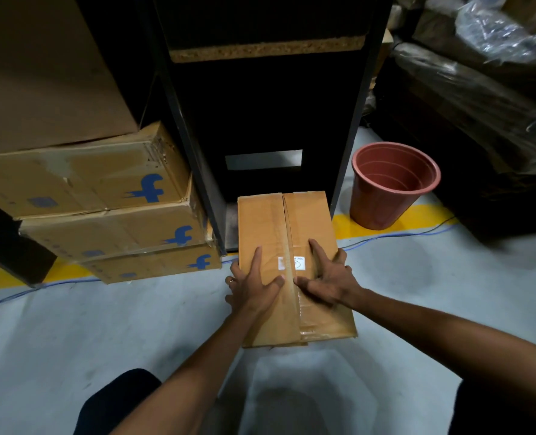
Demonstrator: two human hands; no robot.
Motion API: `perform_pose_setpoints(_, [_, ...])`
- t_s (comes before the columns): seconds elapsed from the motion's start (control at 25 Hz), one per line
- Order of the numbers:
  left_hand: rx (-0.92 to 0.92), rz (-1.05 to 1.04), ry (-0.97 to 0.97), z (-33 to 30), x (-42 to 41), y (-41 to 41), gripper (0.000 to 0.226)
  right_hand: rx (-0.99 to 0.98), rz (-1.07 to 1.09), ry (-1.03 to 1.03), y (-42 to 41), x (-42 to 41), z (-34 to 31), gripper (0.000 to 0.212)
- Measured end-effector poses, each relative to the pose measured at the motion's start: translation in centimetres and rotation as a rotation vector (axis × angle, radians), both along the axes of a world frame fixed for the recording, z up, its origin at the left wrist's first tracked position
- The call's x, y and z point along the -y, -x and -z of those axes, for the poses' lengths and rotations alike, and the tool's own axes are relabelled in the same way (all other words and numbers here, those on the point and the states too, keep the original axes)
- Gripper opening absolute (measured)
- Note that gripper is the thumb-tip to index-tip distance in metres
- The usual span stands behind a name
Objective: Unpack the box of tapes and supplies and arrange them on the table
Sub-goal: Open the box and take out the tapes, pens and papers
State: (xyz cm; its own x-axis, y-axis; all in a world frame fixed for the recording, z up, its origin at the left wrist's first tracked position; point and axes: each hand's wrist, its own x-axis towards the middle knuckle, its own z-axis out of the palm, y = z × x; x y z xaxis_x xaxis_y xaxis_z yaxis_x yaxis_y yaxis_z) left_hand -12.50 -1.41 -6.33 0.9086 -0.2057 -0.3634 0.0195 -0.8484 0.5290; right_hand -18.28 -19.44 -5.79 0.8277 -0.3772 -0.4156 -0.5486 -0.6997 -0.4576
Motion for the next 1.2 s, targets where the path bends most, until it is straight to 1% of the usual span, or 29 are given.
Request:
perform_pose_setpoints(0.08, [-0.027,0.012,-0.028,-0.2,0.5,0.3,0.110,-0.025,0.015,-0.001,-0.5,-0.2,-0.2,0.102])
perform_pose_setpoints(0.2, [-0.063,0.035,-0.046,-0.6,0.9,-0.1,0.130,0.014,0.087,0.003,-1.2,-0.7,-0.5,0.086])
perform_pose_setpoints(0.28, [-0.017,0.082,-0.086,-0.9,1.0,-0.3,0.137,0.066,0.138,0.018,-1.6,-1.0,-0.7,0.080])
perform_pose_setpoints(0.36, [0.064,0.127,-0.081,-1.0,1.1,-0.3,0.138,0.086,0.137,0.045,-2.0,-1.2,-0.7,0.085])
perform_pose_setpoints(0.48, [0.183,0.238,-0.060,-1.1,0.9,-0.1,0.128,0.102,0.092,0.095,-2.2,-1.5,-0.9,0.092])
perform_pose_setpoints(0.64, [0.367,0.474,-0.063,-1.4,0.0,0.0,0.100,0.188,-0.017,0.146,-2.3,-1.6,-2.0,0.085])
perform_pose_setpoints(0.72, [0.454,0.551,-0.113,-1.5,-0.5,0.1,0.088,0.237,-0.115,0.180,-2.1,-1.5,-2.2,0.080])
perform_pose_setpoints(0.76, [0.498,0.578,-0.153,-1.5,-0.5,0.2,0.084,0.258,-0.186,0.229,-1.9,-1.4,-2.2,0.079])
perform_pose_setpoints(0.84, [0.542,0.611,-0.215,-1.8,-0.5,0.3,0.081,0.284,-0.331,0.340,-1.6,-1.1,-2.3,0.081])
perform_pose_setpoints(0.92, [0.544,0.630,-0.243,-2.3,-0.5,0.3,0.081,0.300,-0.405,0.421,-1.2,-1.0,-3.0,0.082])
perform_pose_setpoints(1.08, [0.620,0.631,-0.245,-3.7,-1.5,0.2,0.076,0.302,-0.438,0.527,-0.5,-0.2,-4.6,0.083])
perform_pose_setpoints(1.2, [0.688,0.610,-0.269,-4.8,-3.0,-0.6,0.074,0.250,-0.395,0.590,-0.1,1.0,-5.6,0.069])
